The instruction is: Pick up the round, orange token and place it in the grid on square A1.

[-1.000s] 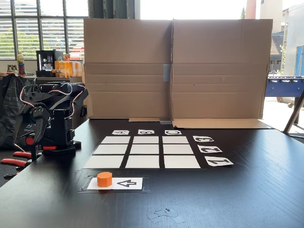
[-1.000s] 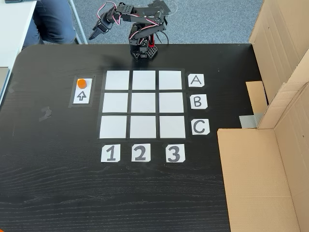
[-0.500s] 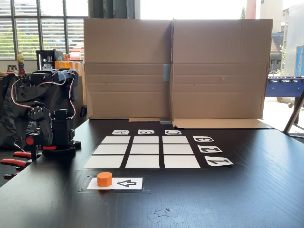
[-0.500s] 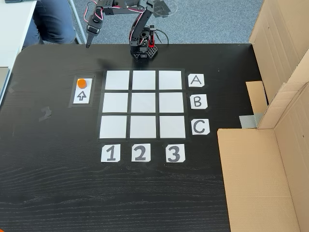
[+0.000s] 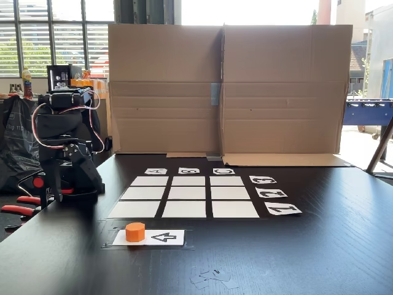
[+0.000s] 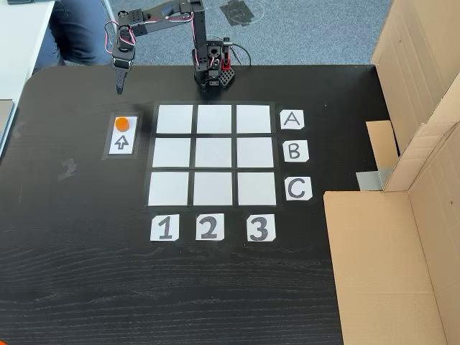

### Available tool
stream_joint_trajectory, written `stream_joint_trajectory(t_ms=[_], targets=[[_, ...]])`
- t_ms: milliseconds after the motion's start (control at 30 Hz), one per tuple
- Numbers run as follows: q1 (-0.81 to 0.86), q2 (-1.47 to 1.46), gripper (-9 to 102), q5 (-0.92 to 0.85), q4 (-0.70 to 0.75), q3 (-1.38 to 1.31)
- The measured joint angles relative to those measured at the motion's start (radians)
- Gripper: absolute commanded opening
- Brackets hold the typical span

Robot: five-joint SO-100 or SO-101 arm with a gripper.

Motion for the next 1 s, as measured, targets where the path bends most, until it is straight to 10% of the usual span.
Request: stream_joint_trajectory(t_ms=[1000], targets=[[-0.293,-0.436,42,0.097,0.000,-0.351]])
